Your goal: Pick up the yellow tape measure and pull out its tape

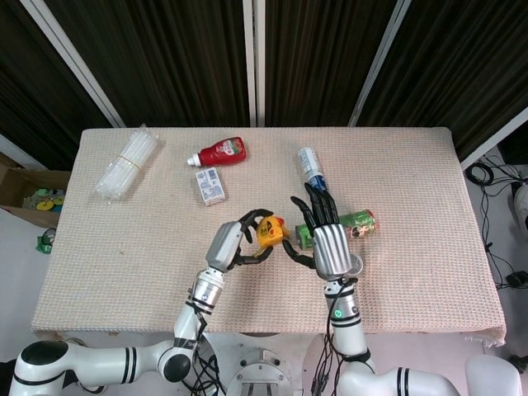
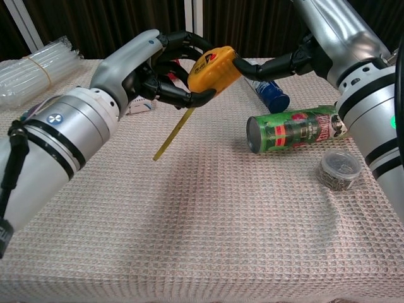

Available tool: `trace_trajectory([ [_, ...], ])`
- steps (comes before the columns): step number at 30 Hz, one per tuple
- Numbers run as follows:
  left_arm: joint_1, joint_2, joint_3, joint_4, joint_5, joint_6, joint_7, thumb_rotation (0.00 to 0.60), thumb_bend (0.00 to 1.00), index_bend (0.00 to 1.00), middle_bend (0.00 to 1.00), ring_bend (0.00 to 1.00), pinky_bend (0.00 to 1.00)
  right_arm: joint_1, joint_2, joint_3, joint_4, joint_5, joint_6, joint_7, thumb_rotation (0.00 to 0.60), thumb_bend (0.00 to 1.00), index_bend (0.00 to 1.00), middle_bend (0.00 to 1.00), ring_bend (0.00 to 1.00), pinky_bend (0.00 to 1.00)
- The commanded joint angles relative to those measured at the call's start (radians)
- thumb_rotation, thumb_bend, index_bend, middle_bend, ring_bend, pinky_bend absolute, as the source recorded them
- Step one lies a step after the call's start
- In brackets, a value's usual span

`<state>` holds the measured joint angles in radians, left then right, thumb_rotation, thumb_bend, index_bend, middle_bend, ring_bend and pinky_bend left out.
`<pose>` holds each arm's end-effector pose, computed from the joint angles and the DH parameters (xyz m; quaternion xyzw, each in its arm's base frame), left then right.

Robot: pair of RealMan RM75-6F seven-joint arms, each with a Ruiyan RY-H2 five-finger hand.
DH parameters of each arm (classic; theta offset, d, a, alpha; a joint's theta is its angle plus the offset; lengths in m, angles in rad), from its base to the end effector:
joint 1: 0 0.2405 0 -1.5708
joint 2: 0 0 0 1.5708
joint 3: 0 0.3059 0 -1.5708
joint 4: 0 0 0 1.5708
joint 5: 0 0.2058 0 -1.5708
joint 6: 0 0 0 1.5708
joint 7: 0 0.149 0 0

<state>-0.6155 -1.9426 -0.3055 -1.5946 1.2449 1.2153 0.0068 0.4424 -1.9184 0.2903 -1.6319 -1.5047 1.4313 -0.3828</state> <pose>-0.0829 0.3085 -0.0774 -0.5112 -0.5701 -0.6002 0.2312 -0.1144 -0.2821 -0.0269 0.5332 -0.3959 0.6197 0.4183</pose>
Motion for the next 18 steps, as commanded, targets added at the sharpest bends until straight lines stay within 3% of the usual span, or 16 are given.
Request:
trace_trajectory([
  [1,0.002,0.001,0.0,0.006,0.001,0.001,-0.01,0.6,0.38,0.55,0.55,0.5,0.58,0.001,0.002,-0.002,-0.001,0.002,0.002,0.002,0.6,0.21,0.19,0.03,0.0,0.0],
  [9,0.009,0.01,0.008,0.006,0.025,0.01,-0.045,0.6,0.38,0.55,0.56,0.51,0.58,0.007,0.001,-0.004,0.002,0.012,0.007,0.006,0.6,0.3,0.22,0.03,0.0,0.0],
  [18,0.015,0.024,0.013,-0.009,0.041,0.015,-0.069,0.6,0.38,0.56,0.56,0.51,0.58,0.014,0.005,0.001,-0.006,0.024,0.01,0.052,0.6,0.53,0.43,0.07,0.0,0.0],
])
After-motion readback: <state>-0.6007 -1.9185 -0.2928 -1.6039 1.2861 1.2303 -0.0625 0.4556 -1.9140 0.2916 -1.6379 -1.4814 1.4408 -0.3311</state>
